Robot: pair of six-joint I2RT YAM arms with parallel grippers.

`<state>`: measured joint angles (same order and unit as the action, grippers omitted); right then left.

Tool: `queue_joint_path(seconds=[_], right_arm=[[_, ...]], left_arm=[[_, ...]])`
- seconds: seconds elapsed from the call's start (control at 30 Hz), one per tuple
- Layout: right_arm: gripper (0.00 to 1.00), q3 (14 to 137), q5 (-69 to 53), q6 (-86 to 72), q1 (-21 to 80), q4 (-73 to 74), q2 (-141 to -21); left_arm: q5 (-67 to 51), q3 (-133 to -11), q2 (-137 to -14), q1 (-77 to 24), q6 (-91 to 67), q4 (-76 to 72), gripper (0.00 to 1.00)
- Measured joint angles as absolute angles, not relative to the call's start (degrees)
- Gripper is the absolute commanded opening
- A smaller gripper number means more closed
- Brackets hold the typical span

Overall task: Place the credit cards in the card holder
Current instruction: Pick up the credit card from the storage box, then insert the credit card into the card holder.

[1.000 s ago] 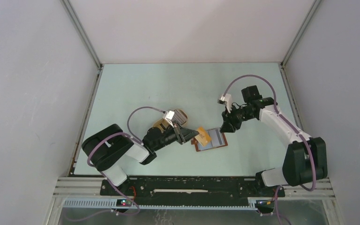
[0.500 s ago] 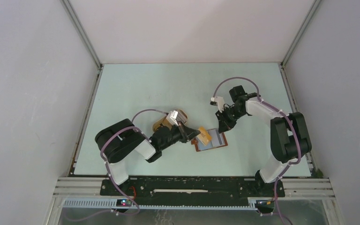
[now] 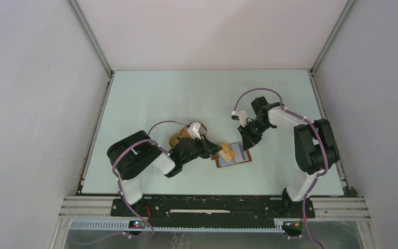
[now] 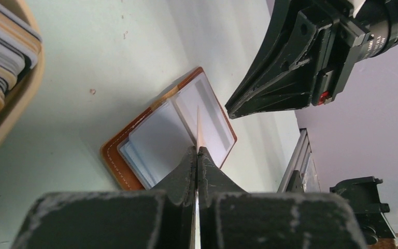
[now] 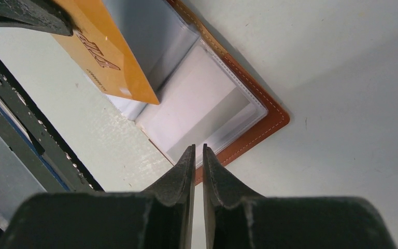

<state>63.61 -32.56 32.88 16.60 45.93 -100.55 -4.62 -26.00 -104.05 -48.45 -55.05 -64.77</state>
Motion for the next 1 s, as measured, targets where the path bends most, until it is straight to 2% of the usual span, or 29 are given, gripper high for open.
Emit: queue_joint_path(seconds=[1.0], right_arm=[[0.17, 64.3, -29.9, 32.8, 18.2, 46.9, -102.5]], left_arm=[[-3.7, -33.3, -103.4, -49.0, -54.0, -46.8, 0.0]])
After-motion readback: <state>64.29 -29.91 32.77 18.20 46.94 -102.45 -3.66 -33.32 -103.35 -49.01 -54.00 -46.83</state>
